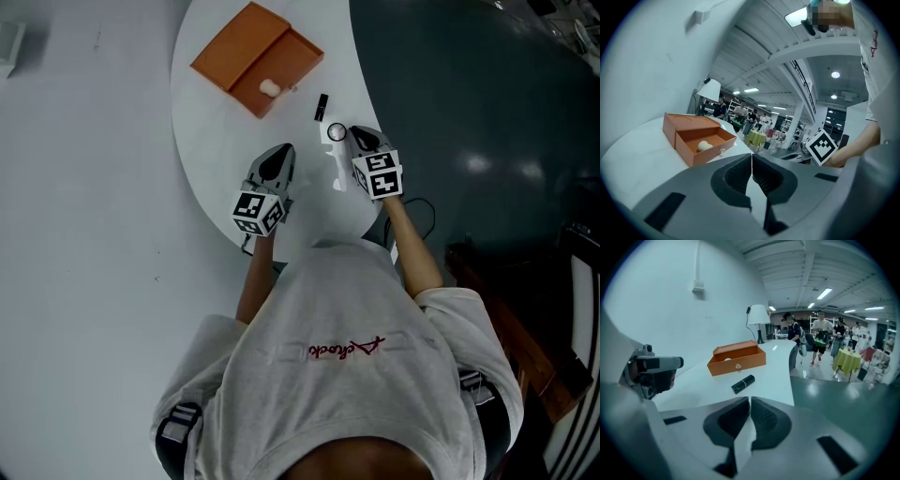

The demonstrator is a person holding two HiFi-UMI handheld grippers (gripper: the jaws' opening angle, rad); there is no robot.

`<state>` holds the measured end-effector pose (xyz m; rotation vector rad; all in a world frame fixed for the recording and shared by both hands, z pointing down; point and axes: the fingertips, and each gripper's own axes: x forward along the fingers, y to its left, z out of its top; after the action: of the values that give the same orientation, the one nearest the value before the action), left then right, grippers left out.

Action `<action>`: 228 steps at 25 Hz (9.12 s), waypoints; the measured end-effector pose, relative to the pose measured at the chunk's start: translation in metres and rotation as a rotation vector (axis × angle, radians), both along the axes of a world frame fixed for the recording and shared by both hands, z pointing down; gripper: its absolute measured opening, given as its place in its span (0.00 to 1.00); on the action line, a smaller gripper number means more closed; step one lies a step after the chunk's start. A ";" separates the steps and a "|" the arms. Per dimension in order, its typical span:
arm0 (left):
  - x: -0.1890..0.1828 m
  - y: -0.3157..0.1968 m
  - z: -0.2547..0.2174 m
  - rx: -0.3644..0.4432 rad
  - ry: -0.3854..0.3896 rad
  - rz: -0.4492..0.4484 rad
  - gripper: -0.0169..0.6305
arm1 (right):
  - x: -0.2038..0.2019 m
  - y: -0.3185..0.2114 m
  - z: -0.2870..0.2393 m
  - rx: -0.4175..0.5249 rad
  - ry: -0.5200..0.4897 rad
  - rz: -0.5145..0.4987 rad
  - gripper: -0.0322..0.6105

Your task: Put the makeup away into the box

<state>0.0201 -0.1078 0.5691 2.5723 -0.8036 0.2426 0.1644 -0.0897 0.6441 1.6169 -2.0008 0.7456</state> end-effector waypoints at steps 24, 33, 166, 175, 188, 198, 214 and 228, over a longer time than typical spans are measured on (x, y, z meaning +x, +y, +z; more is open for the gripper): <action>-0.030 -0.004 0.024 -0.058 -0.011 -0.058 0.05 | -0.043 -0.011 0.047 -0.123 0.064 -0.154 0.47; -0.035 -0.006 0.022 -0.054 -0.004 -0.067 0.05 | -0.042 -0.012 0.045 -0.122 0.082 -0.158 0.40; -0.050 -0.039 -0.024 0.055 -0.003 -0.100 0.05 | 0.004 -0.073 -0.054 0.116 -0.079 -0.017 0.09; -0.052 -0.025 0.005 -0.008 -0.024 -0.093 0.05 | -0.018 -0.039 -0.006 0.020 -0.112 -0.001 0.09; -0.058 -0.027 0.011 -0.025 -0.019 -0.112 0.05 | -0.042 -0.043 0.016 -0.018 -0.138 -0.004 0.44; -0.077 -0.032 0.011 -0.030 -0.021 -0.150 0.05 | -0.048 -0.083 0.037 -0.086 -0.062 0.073 0.44; -0.097 -0.043 0.012 -0.031 -0.014 -0.191 0.05 | -0.045 -0.093 0.041 -0.119 0.070 0.052 0.22; -0.082 -0.041 -0.015 0.027 0.008 -0.186 0.05 | -0.029 -0.126 -0.042 0.080 0.045 0.044 0.22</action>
<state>-0.0623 -0.1491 0.5539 2.5008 -1.0417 0.1646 0.1354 -0.2157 0.6018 1.7135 -1.9925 0.6467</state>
